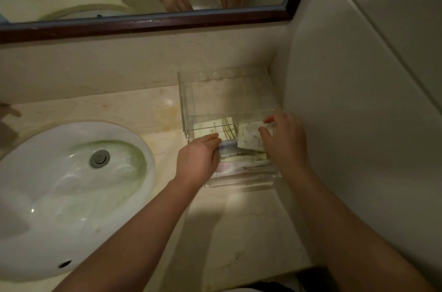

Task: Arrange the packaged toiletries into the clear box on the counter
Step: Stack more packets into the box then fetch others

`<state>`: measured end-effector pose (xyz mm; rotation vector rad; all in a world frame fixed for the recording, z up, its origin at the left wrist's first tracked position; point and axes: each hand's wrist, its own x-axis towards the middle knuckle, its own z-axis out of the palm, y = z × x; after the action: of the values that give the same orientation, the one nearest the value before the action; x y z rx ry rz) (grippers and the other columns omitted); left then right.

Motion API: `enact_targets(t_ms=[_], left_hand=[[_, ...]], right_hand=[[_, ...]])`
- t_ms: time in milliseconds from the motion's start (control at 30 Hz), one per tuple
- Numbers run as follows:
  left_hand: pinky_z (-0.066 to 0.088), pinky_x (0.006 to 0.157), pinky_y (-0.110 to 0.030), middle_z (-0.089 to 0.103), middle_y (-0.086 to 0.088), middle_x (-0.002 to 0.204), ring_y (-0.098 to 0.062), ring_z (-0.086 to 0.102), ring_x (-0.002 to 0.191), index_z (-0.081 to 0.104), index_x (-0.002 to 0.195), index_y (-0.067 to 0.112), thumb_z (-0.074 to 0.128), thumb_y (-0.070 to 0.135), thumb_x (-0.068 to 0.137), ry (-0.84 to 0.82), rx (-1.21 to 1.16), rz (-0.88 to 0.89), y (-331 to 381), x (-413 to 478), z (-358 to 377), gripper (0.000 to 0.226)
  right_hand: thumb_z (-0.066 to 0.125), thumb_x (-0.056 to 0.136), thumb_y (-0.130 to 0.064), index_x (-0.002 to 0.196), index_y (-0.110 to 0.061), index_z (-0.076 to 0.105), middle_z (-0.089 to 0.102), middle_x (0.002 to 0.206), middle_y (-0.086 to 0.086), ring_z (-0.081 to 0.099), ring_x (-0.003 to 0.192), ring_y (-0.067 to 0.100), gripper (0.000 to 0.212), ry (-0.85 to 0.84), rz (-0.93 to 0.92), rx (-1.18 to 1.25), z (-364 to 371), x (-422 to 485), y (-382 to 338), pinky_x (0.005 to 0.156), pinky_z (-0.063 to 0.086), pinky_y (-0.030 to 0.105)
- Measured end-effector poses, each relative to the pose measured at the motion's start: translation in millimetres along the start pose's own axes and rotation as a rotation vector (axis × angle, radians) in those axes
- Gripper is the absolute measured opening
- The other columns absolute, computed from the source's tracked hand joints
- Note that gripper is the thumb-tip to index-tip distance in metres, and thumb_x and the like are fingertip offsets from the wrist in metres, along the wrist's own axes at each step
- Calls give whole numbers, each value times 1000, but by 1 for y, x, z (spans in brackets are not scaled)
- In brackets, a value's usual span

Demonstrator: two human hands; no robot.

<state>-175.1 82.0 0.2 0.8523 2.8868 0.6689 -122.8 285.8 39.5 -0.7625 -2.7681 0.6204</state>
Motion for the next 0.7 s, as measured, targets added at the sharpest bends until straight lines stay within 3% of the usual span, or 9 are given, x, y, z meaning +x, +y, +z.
enact_targets(t_ms=[133, 233, 367, 533, 700], left_hand=[[54, 79, -35, 70, -3, 119, -27, 62, 100, 71, 111, 15, 60, 12, 82, 20, 44, 72, 0, 0, 4, 32], [50, 95, -40, 64, -9, 128, -31, 58, 115, 66, 119, 11, 57, 15, 85, -14, 49, 110, 2, 1, 8, 35], [38, 110, -44, 52, -10, 143, -33, 43, 135, 54, 133, 11, 48, 24, 94, -103, 66, 117, 6, 0, 11, 42], [35, 111, -44, 47, -8, 147, -32, 37, 139, 54, 133, 12, 48, 24, 93, -157, 79, 104, 7, -2, 7, 43], [43, 103, -43, 58, -10, 135, -33, 49, 125, 65, 116, 12, 54, 20, 85, -139, 134, 84, 8, -2, 4, 34]], right_hand=[[72, 78, -27, 108, -22, 71, 65, 112, 8, 55, 104, 31, 31, -70, -89, -5, 7, -28, 19, 90, 45, 36], [73, 75, -25, 115, -25, 71, 64, 123, 10, 54, 113, 32, 40, -180, -147, -49, 15, -30, 26, 97, 43, 36], [74, 74, -18, 114, -22, 72, 65, 122, 13, 56, 112, 36, 40, -196, -169, -62, 23, -22, 23, 95, 47, 40], [71, 77, -15, 114, -20, 72, 66, 119, 14, 57, 110, 37, 37, -189, -178, -54, 25, -14, 19, 93, 48, 41], [66, 82, -14, 114, -22, 72, 65, 122, 14, 54, 115, 36, 34, -173, -175, -44, 29, -10, 13, 94, 47, 40]])
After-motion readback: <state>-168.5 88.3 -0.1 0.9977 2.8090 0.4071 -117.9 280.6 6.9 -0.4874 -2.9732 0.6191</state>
